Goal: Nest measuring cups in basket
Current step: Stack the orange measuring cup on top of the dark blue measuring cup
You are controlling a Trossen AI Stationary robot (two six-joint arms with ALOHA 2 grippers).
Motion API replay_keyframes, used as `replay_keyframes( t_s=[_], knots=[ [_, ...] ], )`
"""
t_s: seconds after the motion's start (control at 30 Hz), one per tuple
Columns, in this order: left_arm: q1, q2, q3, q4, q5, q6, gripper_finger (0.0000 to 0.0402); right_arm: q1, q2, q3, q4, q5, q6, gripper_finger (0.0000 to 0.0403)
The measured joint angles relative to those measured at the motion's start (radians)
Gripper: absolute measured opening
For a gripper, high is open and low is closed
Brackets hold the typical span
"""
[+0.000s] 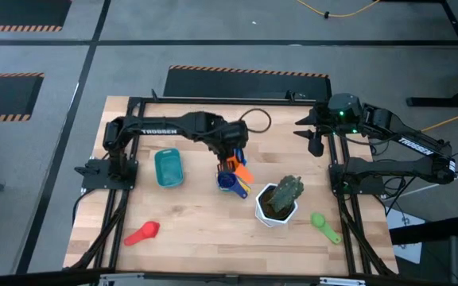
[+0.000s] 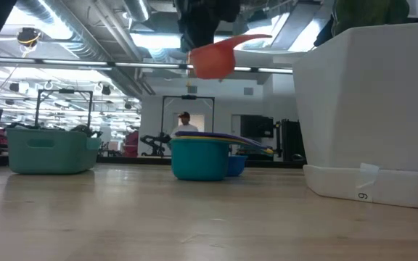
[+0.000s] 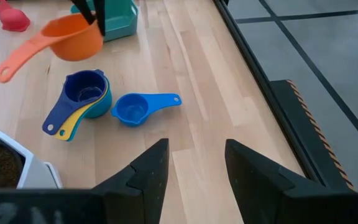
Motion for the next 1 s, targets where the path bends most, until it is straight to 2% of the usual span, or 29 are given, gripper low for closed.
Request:
replay_keyframes(
  t_s=[0.1, 0.37, 0.67, 1.0],
  knots=[
    [-0.022, 0.0, 0.0, -0.001, -0.038, -0.031, 0.0003, 0.0, 0.0, 0.0, 0.0, 0.0, 0.0, 0.0162],
    [-0.04, 0.05, -0.038, 0.016, -0.041, -0.036, 0.0003, 0.0, 0.0, 0.0, -0.001, 0.0, 0.0, 0.0162],
    [-0.035, 0.068, -0.189, 0.11, 0.056, -0.04, 0.0003, 0.0, 0.0, 0.0, -0.005, 0.0, 0.003, 0.0162],
    [-0.035, 0.067, -0.241, 0.178, 0.055, -0.058, 0.0004, 0.0, 0.0, 0.0, -0.005, 0.0, 0.002, 0.0162]
  ],
)
